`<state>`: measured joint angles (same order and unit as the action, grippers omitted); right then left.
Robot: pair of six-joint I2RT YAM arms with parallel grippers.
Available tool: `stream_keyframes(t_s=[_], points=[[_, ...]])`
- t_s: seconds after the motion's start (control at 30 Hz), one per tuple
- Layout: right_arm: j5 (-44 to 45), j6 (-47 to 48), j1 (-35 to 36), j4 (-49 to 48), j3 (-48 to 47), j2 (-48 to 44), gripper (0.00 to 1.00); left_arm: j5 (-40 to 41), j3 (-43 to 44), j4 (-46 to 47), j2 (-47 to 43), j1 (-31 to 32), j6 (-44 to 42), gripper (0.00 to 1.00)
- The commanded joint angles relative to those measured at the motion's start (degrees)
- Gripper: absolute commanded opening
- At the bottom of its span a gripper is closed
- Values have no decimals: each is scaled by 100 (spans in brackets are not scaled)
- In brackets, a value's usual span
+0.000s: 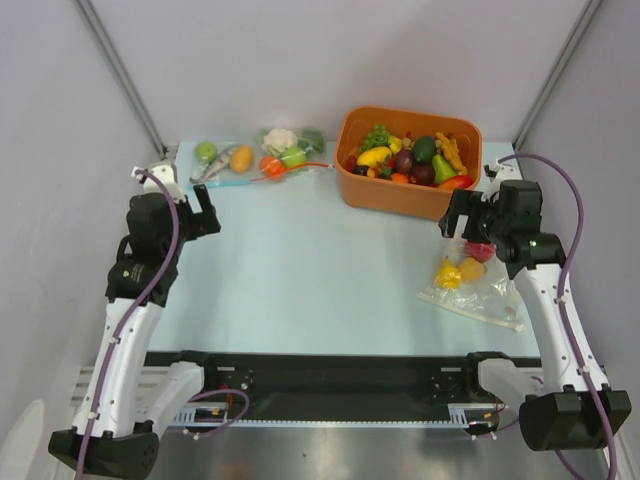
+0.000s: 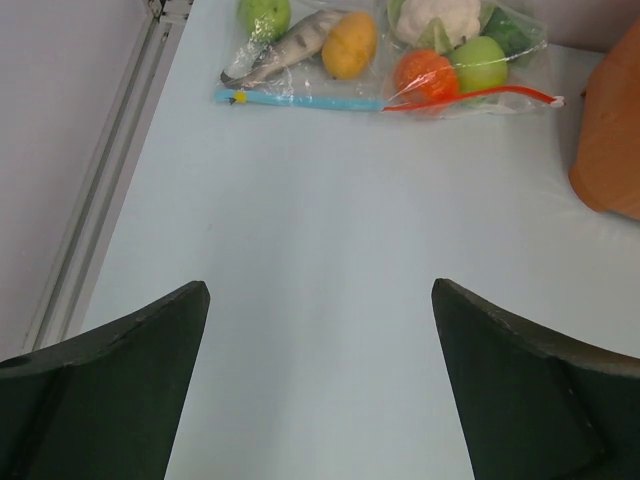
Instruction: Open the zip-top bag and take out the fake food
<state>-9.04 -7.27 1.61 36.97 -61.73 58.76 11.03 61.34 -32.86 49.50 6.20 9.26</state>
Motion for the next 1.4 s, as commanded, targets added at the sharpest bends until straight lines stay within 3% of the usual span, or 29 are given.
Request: stream_keyframes(t_s=[0.0, 0.33, 0.5, 1.1, 1.2, 1.23, 1.3, 1.33, 1.37], points=[[630, 7, 164, 353, 56, 178, 100, 250, -175, 175, -177, 4, 199, 100], [1352, -608, 270, 627, 398, 838, 99, -583, -992, 729, -582, 4, 602, 100], [1536, -872, 428, 294, 724, 1155, 98, -997, -1300, 772, -520, 4, 902, 100], [3083, -1233, 1184, -858, 689, 2904, 95, -1059, -1810, 878, -819, 435, 560, 98], [3110, -1216, 1184, -981, 759, 3009, 80, -1059, -1889, 948, -880, 671, 551, 97], [3075, -1224, 1184, -999, 759, 3036, 68, -1059, -1906, 983, -871, 777, 568, 97], [3005, -1198, 1184, -1025, 751, 3106, 54, -1006, -1959, 1053, -819, 1179, 664, 97], [2917, -1198, 1184, -1008, 733, 3132, 36, -875, -1994, 1176, -784, 1356, 700, 97], [2890, -1207, 1193, -982, 724, 3133, 28, -787, -1994, 1229, -688, 1541, 744, 97]])
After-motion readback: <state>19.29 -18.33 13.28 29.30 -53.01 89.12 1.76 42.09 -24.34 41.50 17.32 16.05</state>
